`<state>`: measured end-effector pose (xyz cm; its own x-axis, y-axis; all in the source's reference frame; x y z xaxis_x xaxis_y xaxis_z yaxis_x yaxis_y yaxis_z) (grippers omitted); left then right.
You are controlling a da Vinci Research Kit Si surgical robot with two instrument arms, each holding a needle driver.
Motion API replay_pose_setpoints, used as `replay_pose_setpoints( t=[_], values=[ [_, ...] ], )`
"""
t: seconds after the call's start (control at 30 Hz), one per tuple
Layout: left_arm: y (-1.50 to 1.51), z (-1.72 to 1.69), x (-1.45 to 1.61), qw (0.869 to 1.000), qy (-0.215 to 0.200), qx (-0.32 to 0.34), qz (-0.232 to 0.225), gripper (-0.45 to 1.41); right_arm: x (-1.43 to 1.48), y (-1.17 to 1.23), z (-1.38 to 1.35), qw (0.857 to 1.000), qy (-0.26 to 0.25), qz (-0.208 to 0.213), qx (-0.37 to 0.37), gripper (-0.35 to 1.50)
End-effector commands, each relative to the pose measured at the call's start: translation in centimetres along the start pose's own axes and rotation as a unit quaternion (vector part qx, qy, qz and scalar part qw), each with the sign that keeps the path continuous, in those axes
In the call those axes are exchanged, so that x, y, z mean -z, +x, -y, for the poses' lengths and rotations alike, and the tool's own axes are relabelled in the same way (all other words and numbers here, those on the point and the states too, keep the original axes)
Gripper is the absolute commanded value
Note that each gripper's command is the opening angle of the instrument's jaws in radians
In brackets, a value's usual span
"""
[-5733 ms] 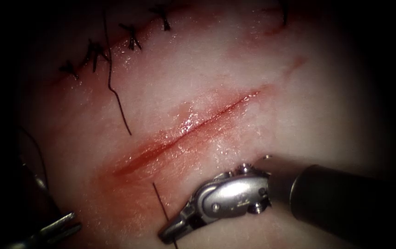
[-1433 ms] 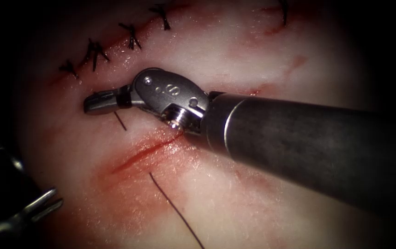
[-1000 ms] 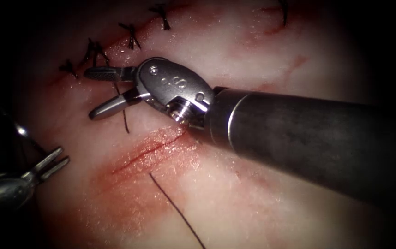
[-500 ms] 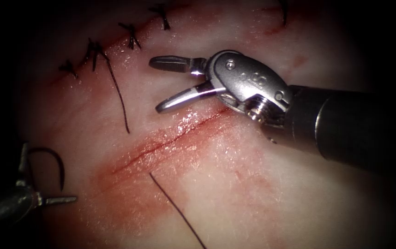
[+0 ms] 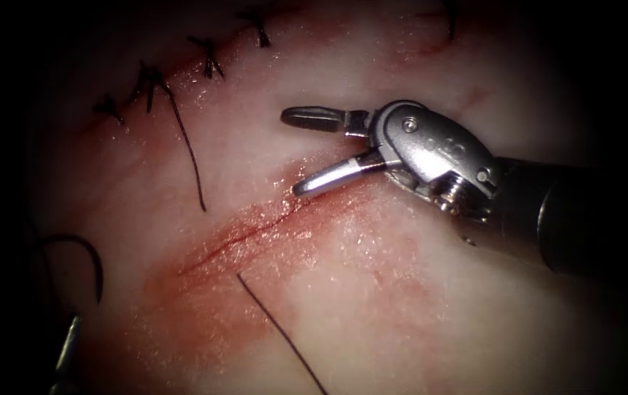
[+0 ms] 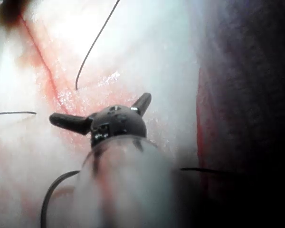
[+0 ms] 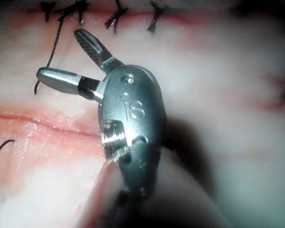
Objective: Wound Closure
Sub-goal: Pick up suture with left jaws
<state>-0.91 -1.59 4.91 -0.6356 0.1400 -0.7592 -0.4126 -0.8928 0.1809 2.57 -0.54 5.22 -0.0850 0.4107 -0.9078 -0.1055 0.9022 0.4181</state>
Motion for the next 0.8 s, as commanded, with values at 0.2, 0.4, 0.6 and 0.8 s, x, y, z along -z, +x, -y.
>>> replay_pose_setpoints(
  t=[0.2, 0.4, 0.6, 0.8],
  values=[
    [0.15, -0.15, -0.43, 0.998, -0.016, -0.053, -0.044, 0.84, -0.08, -0.06, -0.02, 1.000, 0.002, -0.001, 0.002, 1.24],
    [0.16, -0.24, -0.84, 0.987, 0.009, -0.155, -0.051, 0.73, -0.06, -0.07, -0.02, 1.000, 0.003, -0.001, 0.003, 1.24],
    [0.19, -0.36, -1.12, 0.976, 0.013, -0.203, -0.072, 0.64, -0.06, -0.08, -0.02, 1.000, 0.003, -0.001, 0.004, 1.24],
    [0.17, -0.56, -1.32, 0.963, -0.008, -0.256, -0.085, 0.61, -0.06, -0.11, 0.01, 1.000, 0.003, -0.001, 0.005, 1.24]
  ],
)
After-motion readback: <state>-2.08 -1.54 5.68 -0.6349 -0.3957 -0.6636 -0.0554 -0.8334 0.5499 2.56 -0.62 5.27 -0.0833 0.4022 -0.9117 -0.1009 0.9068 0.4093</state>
